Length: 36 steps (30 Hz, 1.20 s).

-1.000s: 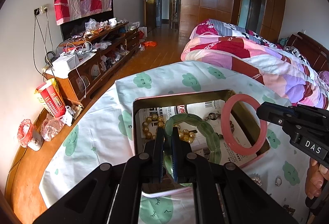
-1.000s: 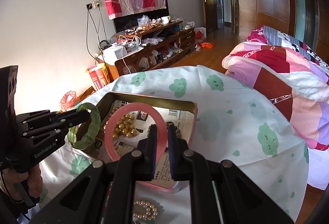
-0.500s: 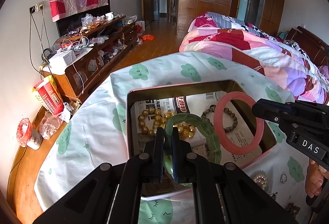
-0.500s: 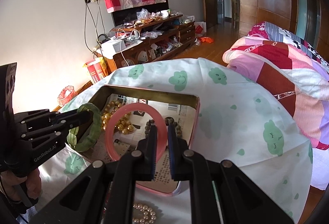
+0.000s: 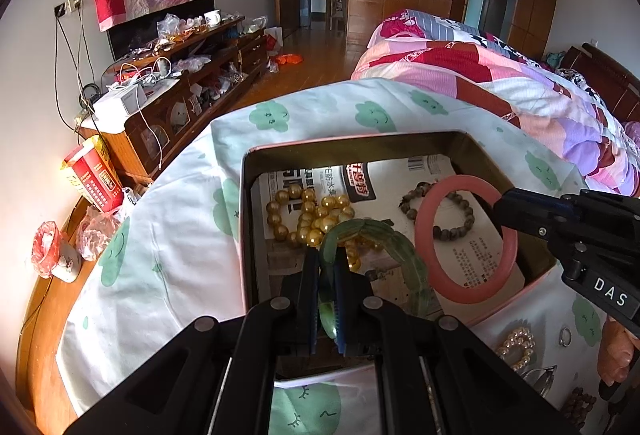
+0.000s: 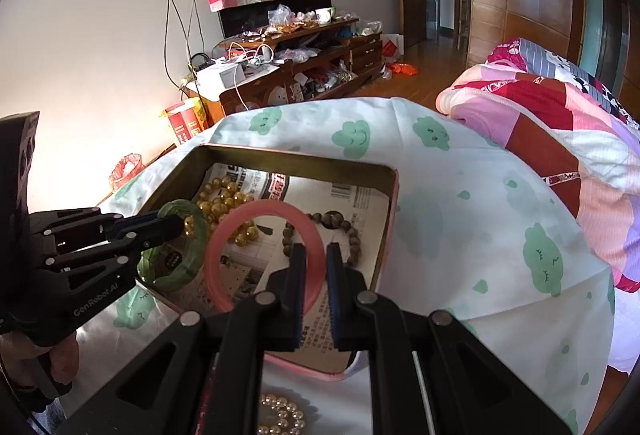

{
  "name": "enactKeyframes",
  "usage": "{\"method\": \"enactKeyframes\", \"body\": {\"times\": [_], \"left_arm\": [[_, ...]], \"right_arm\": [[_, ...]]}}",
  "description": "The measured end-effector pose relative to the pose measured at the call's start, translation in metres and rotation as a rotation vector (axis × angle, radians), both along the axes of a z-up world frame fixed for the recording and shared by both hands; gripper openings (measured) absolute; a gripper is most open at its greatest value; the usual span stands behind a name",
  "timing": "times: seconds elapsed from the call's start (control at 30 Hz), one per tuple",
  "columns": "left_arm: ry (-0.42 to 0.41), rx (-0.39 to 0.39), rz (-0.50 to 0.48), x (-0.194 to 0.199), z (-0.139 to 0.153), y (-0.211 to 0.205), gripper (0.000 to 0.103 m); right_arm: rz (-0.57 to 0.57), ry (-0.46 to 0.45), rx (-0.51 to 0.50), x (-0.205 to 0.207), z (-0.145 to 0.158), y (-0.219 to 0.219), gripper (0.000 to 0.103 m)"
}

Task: Organize jewelry
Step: 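Carry the jade bangle with the left gripper over the tin while the right carries the pink bangle, then open both grippers to release the bangles into the tin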

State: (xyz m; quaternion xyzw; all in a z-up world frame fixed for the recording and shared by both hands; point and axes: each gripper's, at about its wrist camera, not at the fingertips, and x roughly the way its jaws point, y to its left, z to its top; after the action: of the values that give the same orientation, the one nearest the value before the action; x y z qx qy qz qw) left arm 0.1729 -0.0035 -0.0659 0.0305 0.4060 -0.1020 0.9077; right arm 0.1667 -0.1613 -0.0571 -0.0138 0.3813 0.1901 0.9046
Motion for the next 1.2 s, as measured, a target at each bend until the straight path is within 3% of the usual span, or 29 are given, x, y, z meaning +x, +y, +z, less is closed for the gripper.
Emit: {"method": "enactKeyframes", "body": {"times": [1.2], "left_arm": [[0.020, 0.000, 0.003, -0.0048, -0.0071, 0.0008, 0.010]], "right_arm": [[0.001, -0.028, -0.010, -0.0065, -0.0005, 0.0031, 0.013]]}}
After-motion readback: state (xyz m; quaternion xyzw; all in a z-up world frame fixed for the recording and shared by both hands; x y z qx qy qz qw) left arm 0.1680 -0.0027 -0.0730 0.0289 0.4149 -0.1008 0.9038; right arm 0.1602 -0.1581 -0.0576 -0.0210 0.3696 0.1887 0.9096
